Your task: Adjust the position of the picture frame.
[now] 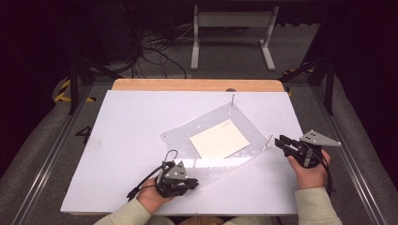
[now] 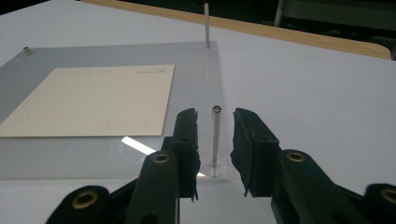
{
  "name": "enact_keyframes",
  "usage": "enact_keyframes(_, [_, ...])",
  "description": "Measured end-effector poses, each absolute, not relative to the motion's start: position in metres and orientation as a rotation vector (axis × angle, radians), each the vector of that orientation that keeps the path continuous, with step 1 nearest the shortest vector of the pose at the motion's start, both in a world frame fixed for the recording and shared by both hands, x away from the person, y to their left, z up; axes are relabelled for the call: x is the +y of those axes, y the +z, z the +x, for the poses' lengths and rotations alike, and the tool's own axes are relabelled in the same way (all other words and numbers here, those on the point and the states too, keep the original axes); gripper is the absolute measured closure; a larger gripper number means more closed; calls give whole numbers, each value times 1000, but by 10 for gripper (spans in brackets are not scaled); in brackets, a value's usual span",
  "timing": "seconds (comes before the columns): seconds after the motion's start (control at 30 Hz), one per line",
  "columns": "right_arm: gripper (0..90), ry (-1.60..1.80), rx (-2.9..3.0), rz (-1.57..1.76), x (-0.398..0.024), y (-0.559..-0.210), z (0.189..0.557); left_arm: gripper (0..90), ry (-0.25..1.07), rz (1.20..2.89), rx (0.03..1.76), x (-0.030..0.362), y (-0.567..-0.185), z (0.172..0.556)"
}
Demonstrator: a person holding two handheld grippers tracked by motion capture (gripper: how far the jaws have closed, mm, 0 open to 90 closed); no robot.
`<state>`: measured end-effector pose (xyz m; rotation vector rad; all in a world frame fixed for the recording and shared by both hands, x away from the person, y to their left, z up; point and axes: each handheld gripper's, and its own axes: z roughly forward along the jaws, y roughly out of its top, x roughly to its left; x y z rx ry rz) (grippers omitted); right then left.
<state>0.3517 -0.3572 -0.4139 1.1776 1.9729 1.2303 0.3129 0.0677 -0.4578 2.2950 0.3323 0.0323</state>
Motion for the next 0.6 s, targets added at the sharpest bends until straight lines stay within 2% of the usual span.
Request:
enact_keyframes(0.33, [691, 1228, 1960, 1197, -363, -414, 346, 834, -20, 2276, 185, 10, -461, 291])
enact_keyframes(0.43, [690, 1232, 1967, 1197, -363, -416, 346, 825, -20, 2283, 169, 4, -460, 289])
enact_keyframes(0.5, [690, 1230, 1969, 1193, -363, -416, 346, 795, -41, 2282, 165, 5, -460, 291])
enact_keyframes(0.6, [688, 1232, 1976, 1192, -362, -417, 346, 701, -53, 2273, 203, 14, -456, 297])
